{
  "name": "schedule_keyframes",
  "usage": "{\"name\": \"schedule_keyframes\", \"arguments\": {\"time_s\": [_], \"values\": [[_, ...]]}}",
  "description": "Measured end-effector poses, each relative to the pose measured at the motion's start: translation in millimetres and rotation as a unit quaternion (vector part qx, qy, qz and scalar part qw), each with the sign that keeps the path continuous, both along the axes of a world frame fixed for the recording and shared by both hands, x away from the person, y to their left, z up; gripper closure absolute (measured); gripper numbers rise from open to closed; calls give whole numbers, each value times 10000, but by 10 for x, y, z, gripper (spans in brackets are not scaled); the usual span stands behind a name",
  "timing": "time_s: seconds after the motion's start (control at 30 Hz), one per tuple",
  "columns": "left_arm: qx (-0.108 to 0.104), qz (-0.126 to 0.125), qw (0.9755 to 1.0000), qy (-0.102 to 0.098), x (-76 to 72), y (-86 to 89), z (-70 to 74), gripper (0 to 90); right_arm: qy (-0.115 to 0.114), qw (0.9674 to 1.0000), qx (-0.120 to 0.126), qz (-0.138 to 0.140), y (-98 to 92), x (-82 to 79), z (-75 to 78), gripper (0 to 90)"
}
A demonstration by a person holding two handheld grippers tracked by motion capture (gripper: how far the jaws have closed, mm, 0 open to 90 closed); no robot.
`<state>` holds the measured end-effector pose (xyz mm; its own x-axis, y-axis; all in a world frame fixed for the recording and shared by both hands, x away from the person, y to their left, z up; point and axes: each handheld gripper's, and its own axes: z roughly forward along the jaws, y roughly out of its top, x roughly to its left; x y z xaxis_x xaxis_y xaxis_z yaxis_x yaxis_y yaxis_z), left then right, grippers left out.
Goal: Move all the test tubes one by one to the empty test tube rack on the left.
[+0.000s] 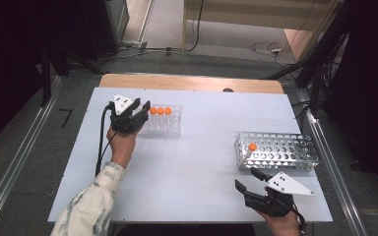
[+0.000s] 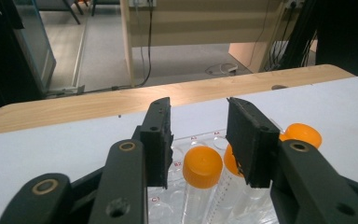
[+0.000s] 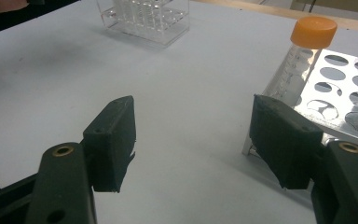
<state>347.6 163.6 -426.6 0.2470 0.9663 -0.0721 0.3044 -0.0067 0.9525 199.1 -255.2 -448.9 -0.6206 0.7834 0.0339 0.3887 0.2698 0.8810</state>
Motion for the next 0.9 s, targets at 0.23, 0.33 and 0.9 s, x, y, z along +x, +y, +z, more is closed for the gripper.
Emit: {"name": "schedule_keyframes", "arguments": {"time_s": [0.23,0.33,0.9], "values": [[-133,-84,9999,46,-160,-5,55,416,-8,9999,8,-148,-35,31,-8,304],[-183,-127,9998,10,-283,-13,62,361,-53,9996,-27,-274,-54,59,-15,307],[-102,-626,9977,221,-910,-121,-275,291,-370,9936,-178,-1052,-24,506,-97,524]]}}
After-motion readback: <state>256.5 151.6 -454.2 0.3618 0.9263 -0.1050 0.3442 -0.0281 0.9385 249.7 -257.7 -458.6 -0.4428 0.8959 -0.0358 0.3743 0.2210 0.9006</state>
